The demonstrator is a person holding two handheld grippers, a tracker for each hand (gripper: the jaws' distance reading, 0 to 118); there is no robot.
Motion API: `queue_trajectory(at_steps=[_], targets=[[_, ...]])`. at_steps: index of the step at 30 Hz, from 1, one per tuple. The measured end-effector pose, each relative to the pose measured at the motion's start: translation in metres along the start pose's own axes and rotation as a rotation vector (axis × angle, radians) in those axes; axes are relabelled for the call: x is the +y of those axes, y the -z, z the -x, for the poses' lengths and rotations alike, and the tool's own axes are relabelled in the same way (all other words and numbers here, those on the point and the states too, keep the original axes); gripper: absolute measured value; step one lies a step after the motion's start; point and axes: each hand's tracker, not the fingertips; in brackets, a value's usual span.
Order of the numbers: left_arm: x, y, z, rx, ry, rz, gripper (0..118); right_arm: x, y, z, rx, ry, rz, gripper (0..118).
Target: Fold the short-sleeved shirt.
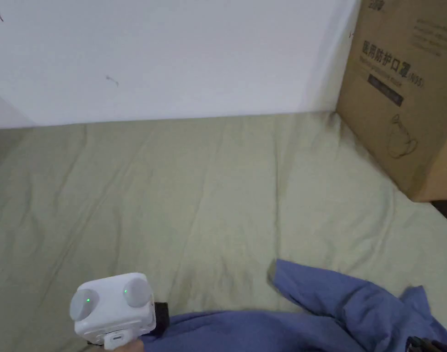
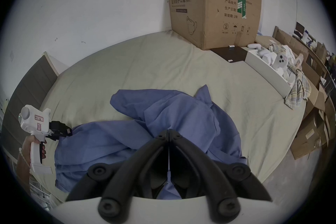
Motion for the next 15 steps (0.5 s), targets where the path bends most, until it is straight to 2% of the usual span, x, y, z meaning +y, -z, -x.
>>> queue_trajectory(at_steps=[1, 2, 4, 7, 8, 9, 10, 12, 13, 15], targets=[[0.000, -0.006, -0.005, 0.000, 0.018, -0.013, 65, 0.001, -0.001, -0.003, 0.010, 0.011, -0.002, 1], [-0.002, -0.013, -0.009, 0.008, 0.048, -0.047, 46, 0.003, -0.002, -0.005, 0.018, 0.011, -0.004, 1], [-0.009, -0.024, -0.007, 0.020, 0.067, -0.086, 3, 0.012, 0.000, -0.007, 0.011, -0.008, -0.015, 0], [-0.016, -0.023, -0.010, 0.000, 0.124, -0.081, 3, 0.039, 0.013, -0.012, 0.063, -0.046, -0.009, 1], [-0.017, -0.025, -0.003, -0.054, 0.081, -0.078, 3, 0.051, 0.020, -0.014, 0.088, -0.041, -0.008, 1], [-0.019, -0.028, 0.003, -0.081, 0.048, -0.064, 3, 0.066, 0.031, -0.014, 0.121, -0.060, 0.019, 6], [-0.020, -0.032, 0.009, -0.110, 0.015, -0.063, 3, 0.080, 0.043, -0.014, 0.155, -0.091, 0.050, 30], [-0.018, -0.045, 0.023, -0.150, -0.020, -0.075, 3, 0.105, 0.079, -0.014, 0.219, -0.150, 0.115, 92], [-0.020, -0.052, 0.027, -0.169, -0.017, -0.095, 3, 0.117, 0.103, -0.014, 0.234, -0.175, 0.180, 109], [-0.023, -0.064, 0.033, -0.200, -0.023, -0.119, 3, 0.132, 0.149, -0.017, 0.204, -0.181, 0.278, 109]])
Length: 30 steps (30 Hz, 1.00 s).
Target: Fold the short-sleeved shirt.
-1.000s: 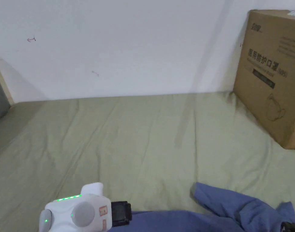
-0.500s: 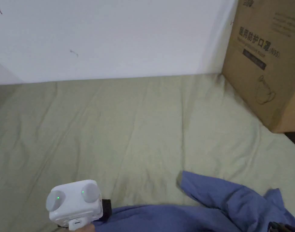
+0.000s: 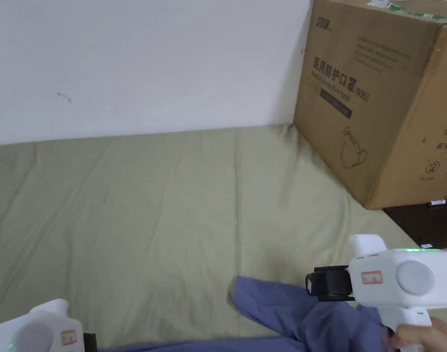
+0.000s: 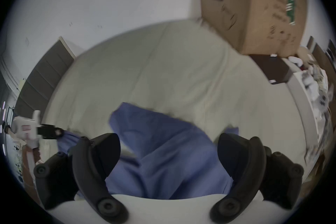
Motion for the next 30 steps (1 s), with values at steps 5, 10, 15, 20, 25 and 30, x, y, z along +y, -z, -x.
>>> queue_trajectory(at_steps=[5, 10, 15, 20, 25, 30], targets=[[0.010, -0.012, 0.009, -0.032, -0.006, -0.011, 3, 0.011, 0.089, -0.031, -0.168, 0.008, 0.332, 99], [0.009, -0.007, 0.005, -0.015, 0.013, -0.005, 3, 0.009, 0.077, -0.024, -0.168, 0.037, 0.242, 80], [0.007, -0.011, 0.004, -0.008, 0.021, -0.012, 3, 0.012, 0.060, -0.019, -0.188, 0.102, 0.171, 4], [0.011, -0.031, 0.009, 0.004, 0.025, -0.042, 3, 0.028, 0.016, -0.013, -0.144, 0.137, 0.062, 4], [0.034, -0.068, 0.017, 0.032, 0.030, -0.109, 3, 0.061, -0.065, -0.006, -0.110, 0.123, -0.083, 4], [0.062, -0.138, 0.017, 0.043, 0.058, -0.269, 3, 0.082, -0.152, 0.009, -0.064, 0.179, -0.235, 4]])
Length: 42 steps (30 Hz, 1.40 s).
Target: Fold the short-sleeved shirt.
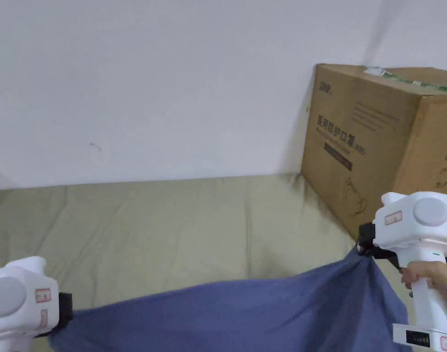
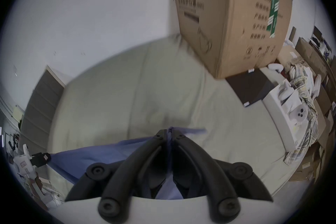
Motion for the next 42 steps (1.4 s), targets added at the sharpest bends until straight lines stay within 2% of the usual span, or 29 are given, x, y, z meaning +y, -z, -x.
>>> queue_trajectory(at_steps=[2, 8, 13, 19, 22, 24, 28, 30, 33, 34, 37, 40, 42], targets=[[0.021, -0.024, 0.000, 0.012, 0.019, -0.066, 3, 0.017, -0.025, 0.005, 0.022, 0.036, -0.057, 4], [0.094, -0.088, -0.002, 0.041, 0.043, -0.220, 3, 0.073, -0.081, 0.036, 0.090, 0.022, -0.175, 4], [0.164, -0.126, -0.007, 0.069, 0.053, -0.326, 3, 0.145, -0.099, 0.057, 0.128, 0.019, -0.257, 4], [0.255, -0.157, -0.015, 0.158, 0.115, -0.478, 3, 0.226, -0.116, 0.086, 0.184, 0.086, -0.338, 4], [0.291, -0.172, -0.016, 0.164, 0.108, -0.511, 3, 0.257, -0.130, 0.103, 0.215, 0.046, -0.419, 4], [0.314, -0.179, -0.017, 0.186, 0.127, -0.556, 3, 0.276, -0.135, 0.111, 0.234, 0.060, -0.433, 4], [0.353, -0.195, -0.015, 0.178, 0.079, -0.607, 3, 0.309, -0.151, 0.127, 0.266, 0.077, -0.469, 4], [0.368, -0.201, -0.019, 0.190, 0.095, -0.615, 3, 0.298, -0.171, 0.147, 0.236, 0.048, -0.506, 4], [0.372, -0.206, -0.026, 0.273, 0.183, -0.682, 3, 0.291, -0.182, 0.161, 0.200, -0.064, -0.559, 4], [0.369, -0.204, -0.026, 0.270, 0.181, -0.725, 3, 0.289, -0.183, 0.163, 0.208, -0.058, -0.566, 4], [0.358, -0.186, -0.016, 0.251, 0.140, -0.671, 3, 0.280, -0.176, 0.165, 0.256, -0.024, -0.552, 4], [0.334, -0.147, -0.007, 0.212, 0.110, -0.587, 3, 0.266, -0.146, 0.173, 0.183, -0.092, -0.498, 4], [0.320, -0.111, -0.005, 0.229, 0.120, -0.532, 3, 0.253, -0.113, 0.172, 0.171, -0.082, -0.440, 4]])
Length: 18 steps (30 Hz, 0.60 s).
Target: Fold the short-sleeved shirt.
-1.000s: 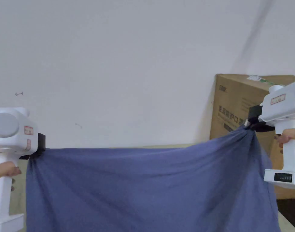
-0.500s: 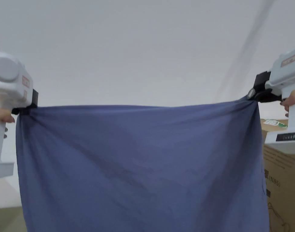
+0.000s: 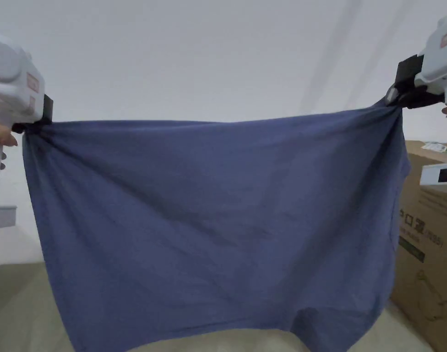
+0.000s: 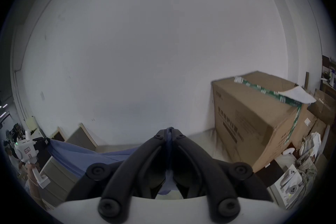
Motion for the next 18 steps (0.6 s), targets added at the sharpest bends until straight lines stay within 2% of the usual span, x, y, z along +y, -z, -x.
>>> queue_trajectory(at_steps=[3, 6, 7, 9, 10, 11, 14, 18], targets=[[-0.054, 0.040, -0.011, 0.008, 0.049, 0.108, 3, -0.042, 0.053, -0.019, -0.038, -0.006, 0.113, 4], [-0.114, 0.092, -0.020, -0.035, -0.013, 0.245, 3, -0.104, 0.103, -0.034, -0.089, 0.003, 0.237, 4], [-0.139, 0.106, -0.025, -0.031, -0.031, 0.284, 3, -0.120, 0.129, -0.051, -0.100, 0.009, 0.281, 4], [-0.185, 0.137, -0.033, -0.026, -0.045, 0.386, 3, -0.170, 0.158, -0.067, -0.124, 0.056, 0.390, 4], [-0.212, 0.149, -0.037, -0.029, -0.072, 0.425, 3, -0.196, 0.170, -0.077, -0.115, 0.107, 0.433, 4], [-0.235, 0.157, -0.041, -0.027, -0.069, 0.473, 3, -0.219, 0.181, -0.086, -0.098, 0.119, 0.466, 4], [-0.307, 0.173, -0.050, -0.040, -0.077, 0.596, 3, -0.295, 0.204, -0.112, -0.160, 0.152, 0.597, 4], [-0.373, 0.177, -0.043, -0.030, -0.059, 0.676, 3, -0.370, 0.196, -0.141, -0.217, 0.199, 0.709, 4]])
